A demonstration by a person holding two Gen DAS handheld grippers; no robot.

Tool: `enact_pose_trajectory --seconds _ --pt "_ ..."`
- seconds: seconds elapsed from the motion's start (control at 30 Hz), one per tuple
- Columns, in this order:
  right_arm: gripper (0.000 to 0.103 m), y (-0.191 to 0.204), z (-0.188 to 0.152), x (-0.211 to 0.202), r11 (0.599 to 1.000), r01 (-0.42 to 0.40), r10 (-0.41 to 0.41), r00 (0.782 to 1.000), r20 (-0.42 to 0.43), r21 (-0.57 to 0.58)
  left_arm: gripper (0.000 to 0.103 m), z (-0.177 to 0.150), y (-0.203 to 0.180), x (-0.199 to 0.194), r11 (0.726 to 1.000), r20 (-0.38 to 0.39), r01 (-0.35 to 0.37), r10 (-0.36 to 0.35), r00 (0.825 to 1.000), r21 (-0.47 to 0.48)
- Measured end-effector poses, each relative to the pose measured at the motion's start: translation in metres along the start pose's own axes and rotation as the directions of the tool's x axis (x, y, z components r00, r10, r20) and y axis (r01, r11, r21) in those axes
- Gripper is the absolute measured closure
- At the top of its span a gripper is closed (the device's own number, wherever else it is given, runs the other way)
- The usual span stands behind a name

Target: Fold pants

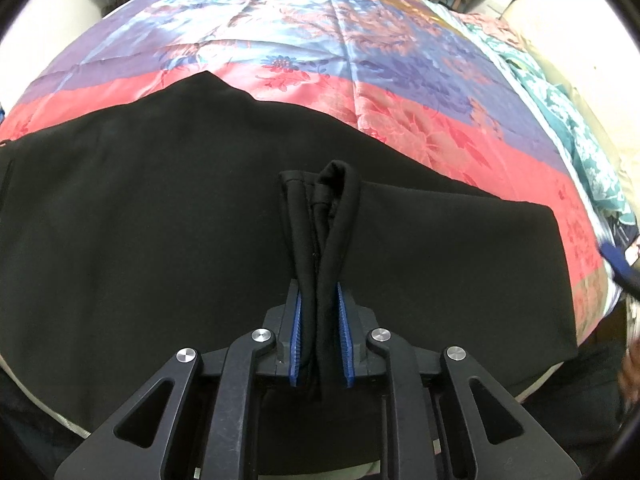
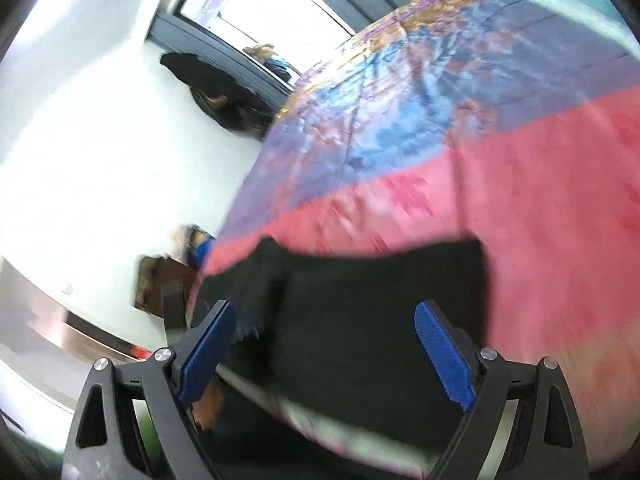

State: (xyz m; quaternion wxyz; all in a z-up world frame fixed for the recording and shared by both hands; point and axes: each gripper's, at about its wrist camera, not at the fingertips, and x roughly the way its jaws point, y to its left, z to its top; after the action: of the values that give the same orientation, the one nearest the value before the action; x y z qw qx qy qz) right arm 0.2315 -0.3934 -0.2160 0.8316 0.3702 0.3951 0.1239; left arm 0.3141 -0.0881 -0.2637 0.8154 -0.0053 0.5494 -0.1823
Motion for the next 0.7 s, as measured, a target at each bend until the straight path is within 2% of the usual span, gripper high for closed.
enact_pose_trajectory --seconds 0.07,0.1,0.13,0.17,0.2,0.3,0.4,0.47,0.53,0.6,0.67,0.7 --pt "0.012 -0.018 0.015 0.034 0.997 0.037 -0.033 0.998 -0.056 0.065 0.085 -0.001 0.000 0.000 1.000 0.005 0.000 0.000 1.000 -0.001" --pt "0.013 -0.029 0.018 0.053 0.991 0.088 -0.078 0.992 -0.104 0.101 0.084 -0.002 0.000 0.001 1.000 0.009 -0.001 0.001 1.000 0.002" --pt "0.015 -0.050 0.017 0.076 0.977 0.161 -0.134 0.973 -0.188 0.141 0.084 -0.002 -0.001 0.001 1.000 0.013 -0.002 0.002 1.000 0.008" --pt "0.017 -0.055 0.016 0.083 0.976 0.167 -0.137 0.970 -0.201 0.142 0.084 -0.003 -0.001 0.001 1.000 0.015 -0.004 0.004 1.000 0.014" --pt "0.017 -0.051 0.016 0.081 0.980 0.165 -0.144 0.974 -0.175 0.112 0.084 -0.003 -0.001 0.001 1.000 0.016 -0.007 0.006 1.000 0.021" --pt "0.017 -0.021 0.010 0.066 0.973 0.228 -0.221 0.961 -0.167 0.021 0.083 -0.004 0.000 0.001 1.000 0.023 0.001 -0.002 1.000 0.018" --pt "0.016 0.016 -0.013 0.035 0.989 0.141 -0.145 0.983 -0.116 -0.041 0.083 -0.005 0.002 0.000 1.000 0.029 0.016 -0.016 0.999 -0.004" --pt "0.014 0.029 -0.036 0.028 0.993 0.106 -0.111 0.987 -0.117 -0.054 0.082 -0.004 0.003 0.000 1.000 0.028 0.021 -0.021 0.999 -0.009" --pt "0.012 0.026 -0.062 0.035 0.992 0.113 -0.120 0.978 -0.172 -0.055 0.081 -0.004 0.003 0.000 1.000 0.025 0.029 -0.028 0.999 -0.010" --pt "0.014 0.018 -0.087 0.045 0.980 0.185 -0.197 0.957 -0.213 -0.077 0.079 -0.004 0.004 0.000 0.999 0.022 0.035 -0.035 0.999 -0.014" --pt "0.014 0.028 -0.094 0.035 0.972 0.204 -0.220 0.965 -0.145 -0.118 0.070 -0.004 0.004 -0.003 0.999 0.018 0.033 -0.033 0.999 -0.023" --pt "0.014 0.037 -0.092 0.027 0.966 0.216 -0.233 0.966 -0.116 -0.141 0.056 -0.005 0.004 -0.006 0.999 0.016 0.033 -0.032 0.999 -0.031"
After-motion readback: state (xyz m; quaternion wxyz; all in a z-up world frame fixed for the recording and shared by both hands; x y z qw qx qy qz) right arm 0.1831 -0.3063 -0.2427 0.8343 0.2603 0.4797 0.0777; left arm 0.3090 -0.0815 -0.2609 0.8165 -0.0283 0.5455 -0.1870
